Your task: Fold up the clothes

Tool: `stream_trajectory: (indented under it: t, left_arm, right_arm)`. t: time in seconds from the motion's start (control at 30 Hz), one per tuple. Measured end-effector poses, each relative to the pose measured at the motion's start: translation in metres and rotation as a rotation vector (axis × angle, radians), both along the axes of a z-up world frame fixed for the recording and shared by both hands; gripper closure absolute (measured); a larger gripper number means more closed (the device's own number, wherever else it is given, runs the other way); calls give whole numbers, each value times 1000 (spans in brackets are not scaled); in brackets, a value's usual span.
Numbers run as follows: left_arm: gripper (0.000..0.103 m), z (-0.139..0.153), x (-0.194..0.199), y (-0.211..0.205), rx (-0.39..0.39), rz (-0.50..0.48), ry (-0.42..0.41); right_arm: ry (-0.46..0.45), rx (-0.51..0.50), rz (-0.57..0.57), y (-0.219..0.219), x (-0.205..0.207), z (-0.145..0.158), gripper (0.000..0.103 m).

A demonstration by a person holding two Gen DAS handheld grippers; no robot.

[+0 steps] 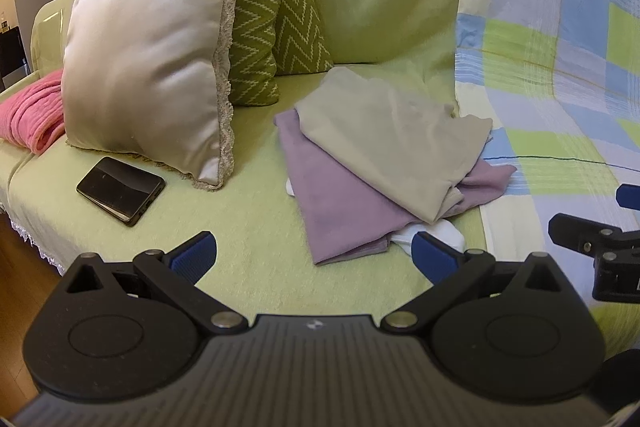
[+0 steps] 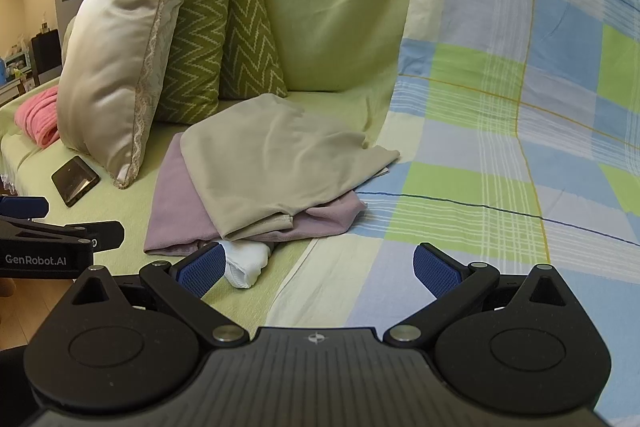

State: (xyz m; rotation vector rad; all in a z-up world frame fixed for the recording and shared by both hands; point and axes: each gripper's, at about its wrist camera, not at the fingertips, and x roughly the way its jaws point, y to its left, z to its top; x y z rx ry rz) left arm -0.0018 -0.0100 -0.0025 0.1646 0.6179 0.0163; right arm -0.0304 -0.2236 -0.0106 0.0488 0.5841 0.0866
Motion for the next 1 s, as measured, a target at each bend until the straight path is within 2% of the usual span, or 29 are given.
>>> stream_trajectory:
  t: [1.0]
  left_arm:
    - [1, -2, 0, -1, -43, -28, 16]
  right_arm:
    - [7, -3, -1, 1, 0, 0, 0]
